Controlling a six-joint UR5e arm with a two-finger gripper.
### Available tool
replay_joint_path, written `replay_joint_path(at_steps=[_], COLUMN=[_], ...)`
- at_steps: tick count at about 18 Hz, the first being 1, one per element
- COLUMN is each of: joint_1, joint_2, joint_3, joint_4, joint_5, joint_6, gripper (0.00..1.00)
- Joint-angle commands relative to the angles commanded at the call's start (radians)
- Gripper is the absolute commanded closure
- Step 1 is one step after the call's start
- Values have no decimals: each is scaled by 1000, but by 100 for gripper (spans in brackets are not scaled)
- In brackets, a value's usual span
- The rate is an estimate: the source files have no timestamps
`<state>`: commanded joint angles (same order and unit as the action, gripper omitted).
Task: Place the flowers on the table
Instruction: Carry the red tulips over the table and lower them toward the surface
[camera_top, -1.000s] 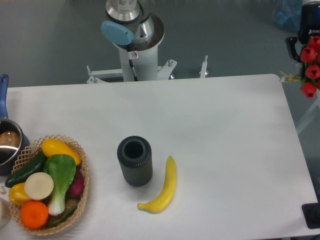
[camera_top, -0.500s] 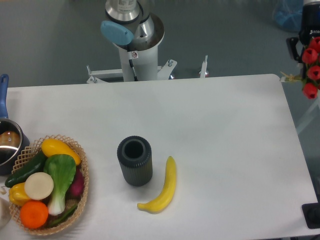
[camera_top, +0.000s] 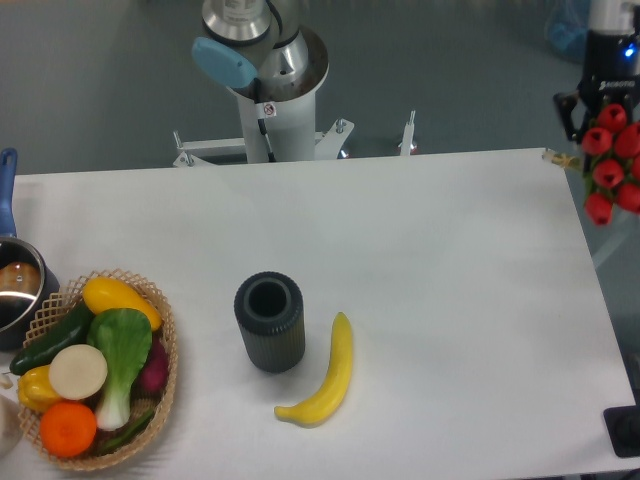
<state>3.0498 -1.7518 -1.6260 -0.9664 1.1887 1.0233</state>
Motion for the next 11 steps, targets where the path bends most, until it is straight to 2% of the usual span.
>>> replay_joint_path(at_steps=[4,11], joint_1=[-77,-173], joint_2=[-40,-150], joint_3=[0,29], joint_4=[-2,-3], joint_5=[124,126], joint_6=[-9,-3], gripper=[54,54])
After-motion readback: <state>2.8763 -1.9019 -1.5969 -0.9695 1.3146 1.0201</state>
